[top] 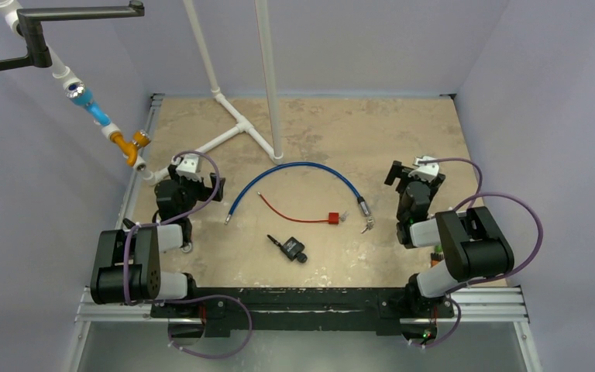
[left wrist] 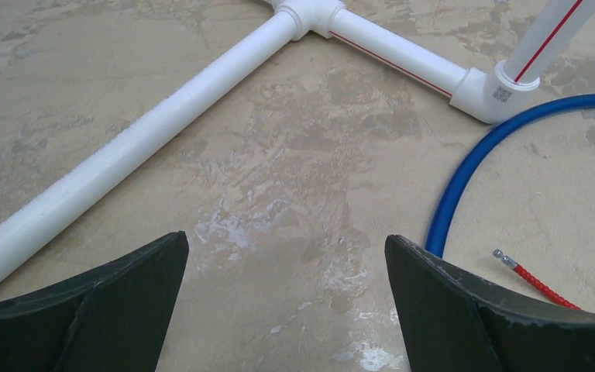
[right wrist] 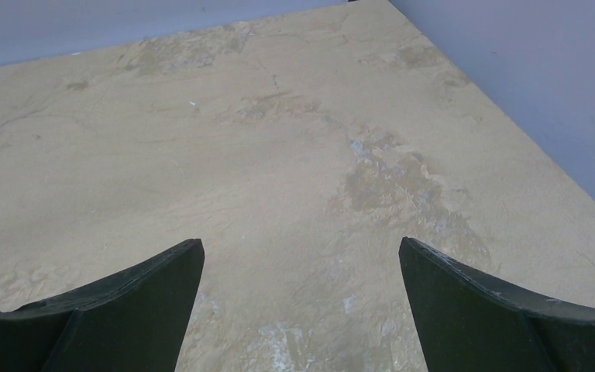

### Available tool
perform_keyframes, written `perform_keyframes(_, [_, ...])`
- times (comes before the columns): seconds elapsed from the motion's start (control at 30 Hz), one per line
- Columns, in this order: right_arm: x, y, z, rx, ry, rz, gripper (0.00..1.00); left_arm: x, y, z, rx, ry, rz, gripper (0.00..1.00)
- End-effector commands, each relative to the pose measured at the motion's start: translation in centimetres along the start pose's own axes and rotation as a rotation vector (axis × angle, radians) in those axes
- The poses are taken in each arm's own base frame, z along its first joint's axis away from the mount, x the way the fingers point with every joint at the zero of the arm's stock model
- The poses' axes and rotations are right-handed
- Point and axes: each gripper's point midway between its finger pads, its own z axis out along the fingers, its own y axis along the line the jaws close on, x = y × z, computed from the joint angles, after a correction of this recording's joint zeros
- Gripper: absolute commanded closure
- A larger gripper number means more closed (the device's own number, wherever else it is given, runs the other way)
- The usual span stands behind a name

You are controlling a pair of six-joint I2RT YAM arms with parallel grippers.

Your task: Unlock with the key

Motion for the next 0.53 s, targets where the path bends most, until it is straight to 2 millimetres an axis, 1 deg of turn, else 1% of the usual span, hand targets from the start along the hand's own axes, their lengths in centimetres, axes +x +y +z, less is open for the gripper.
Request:
perform_keyframes(0.0, [-3.04,0.79,0.48,-0.029,-0.102,0.055,0.01,-3.41,-0.07,0.55,0.018,-0.116,0.059,0.0])
perform_keyframes(0.3, [-3.05,0.79,0.47,-0.029,-0.102,0.055,0.01,-3.2,-0.02,0.77,0.011,-0.095,0.051,0.0])
perform_keyframes(0.37, [-3.07,0.8,0.47,-0.03,-0.103,0.056,0.01,-3.2,-0.16,0.95,0.0,-0.089,0.087,0.0])
perform_keyframes(0.5, [-3.05,0.77,0.47,-0.029,-0.102,0.055,0.01,-3.25,-0.13,0.78,-0.009,-0.097,0.091,0.0])
